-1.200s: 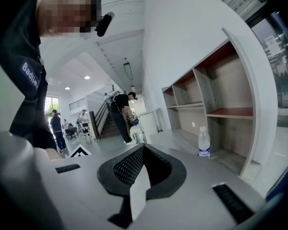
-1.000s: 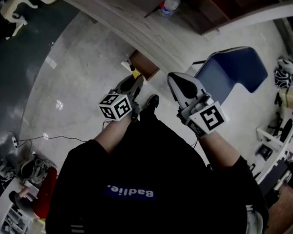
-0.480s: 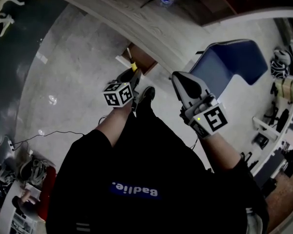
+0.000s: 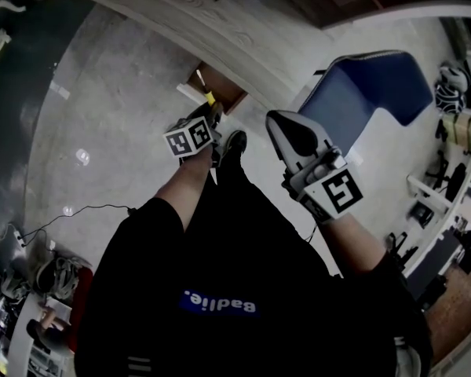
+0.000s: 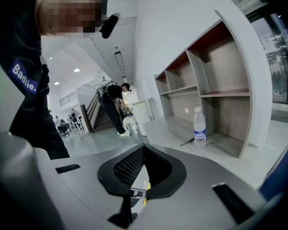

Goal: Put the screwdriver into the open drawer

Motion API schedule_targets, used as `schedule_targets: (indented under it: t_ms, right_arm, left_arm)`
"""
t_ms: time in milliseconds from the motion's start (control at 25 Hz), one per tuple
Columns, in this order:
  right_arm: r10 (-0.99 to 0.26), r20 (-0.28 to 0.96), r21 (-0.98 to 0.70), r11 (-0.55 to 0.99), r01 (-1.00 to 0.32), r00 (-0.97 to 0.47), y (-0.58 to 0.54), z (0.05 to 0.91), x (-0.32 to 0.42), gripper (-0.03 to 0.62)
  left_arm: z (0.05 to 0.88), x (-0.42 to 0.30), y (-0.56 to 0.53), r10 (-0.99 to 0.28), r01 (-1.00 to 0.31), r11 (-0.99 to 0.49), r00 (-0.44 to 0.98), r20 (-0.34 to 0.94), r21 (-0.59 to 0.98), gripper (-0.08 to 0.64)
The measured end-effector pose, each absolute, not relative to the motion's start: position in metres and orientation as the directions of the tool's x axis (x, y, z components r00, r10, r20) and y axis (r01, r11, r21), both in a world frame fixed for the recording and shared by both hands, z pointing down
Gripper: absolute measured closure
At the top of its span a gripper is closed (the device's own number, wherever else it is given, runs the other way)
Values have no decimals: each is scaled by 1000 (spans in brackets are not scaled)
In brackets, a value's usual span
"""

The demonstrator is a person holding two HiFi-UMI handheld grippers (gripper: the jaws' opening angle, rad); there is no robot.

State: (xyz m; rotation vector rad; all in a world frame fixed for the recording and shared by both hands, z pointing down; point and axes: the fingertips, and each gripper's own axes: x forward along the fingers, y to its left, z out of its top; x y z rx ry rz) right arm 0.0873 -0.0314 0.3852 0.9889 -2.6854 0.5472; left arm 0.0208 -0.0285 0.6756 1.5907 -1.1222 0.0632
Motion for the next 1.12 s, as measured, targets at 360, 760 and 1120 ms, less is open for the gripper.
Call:
schedule_targets:
  t_ms: [360, 760, 1120]
  right_arm:
    - [-572, 353, -279, 691, -667, -740, -27, 396, 94, 565]
    - [-588, 405, -273, 653, -706, -700, -21, 412, 105, 565]
    - [-602, 423, -267, 631, -728, -677, -19, 415, 109, 565]
  left_arm:
    - [714, 30, -41, -572, -669, 182, 524, 631, 720, 483]
    - [754, 18, -57, -503, -720, 222, 492, 710, 657, 483]
    - [778, 11, -62, -471, -727, 253, 484, 738, 638, 483]
